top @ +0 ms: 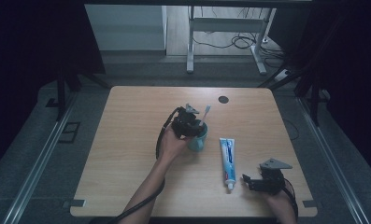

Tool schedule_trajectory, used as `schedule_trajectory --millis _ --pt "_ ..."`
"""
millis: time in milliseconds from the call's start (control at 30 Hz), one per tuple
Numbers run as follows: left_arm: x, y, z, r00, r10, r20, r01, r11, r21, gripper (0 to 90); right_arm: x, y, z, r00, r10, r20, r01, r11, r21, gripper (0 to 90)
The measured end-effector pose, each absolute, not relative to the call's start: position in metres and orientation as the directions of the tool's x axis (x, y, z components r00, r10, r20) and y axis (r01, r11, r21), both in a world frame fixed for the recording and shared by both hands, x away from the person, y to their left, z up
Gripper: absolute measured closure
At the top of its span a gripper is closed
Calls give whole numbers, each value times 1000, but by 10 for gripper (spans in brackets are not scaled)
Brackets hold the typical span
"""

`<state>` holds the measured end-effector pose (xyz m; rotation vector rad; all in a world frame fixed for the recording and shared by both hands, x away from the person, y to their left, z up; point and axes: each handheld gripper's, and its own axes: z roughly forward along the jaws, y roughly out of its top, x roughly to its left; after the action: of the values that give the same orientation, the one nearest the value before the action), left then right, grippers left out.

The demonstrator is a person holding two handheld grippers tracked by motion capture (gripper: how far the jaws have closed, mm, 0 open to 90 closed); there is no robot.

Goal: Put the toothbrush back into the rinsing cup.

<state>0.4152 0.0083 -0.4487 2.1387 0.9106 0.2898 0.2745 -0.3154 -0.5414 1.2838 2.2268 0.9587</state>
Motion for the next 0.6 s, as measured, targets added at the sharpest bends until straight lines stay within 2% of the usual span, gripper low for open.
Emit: schedule_trajectory --millis 233,600 --pt "410 10 -439 721 690 -59 486 -443 753 440 275 -315 -541 -502 865 -3 592 346 728 129" --pt "402 16 -428 734 671 -105 493 -420 762 235 275 -315 -541 -500 866 -1 595 344 727 128"
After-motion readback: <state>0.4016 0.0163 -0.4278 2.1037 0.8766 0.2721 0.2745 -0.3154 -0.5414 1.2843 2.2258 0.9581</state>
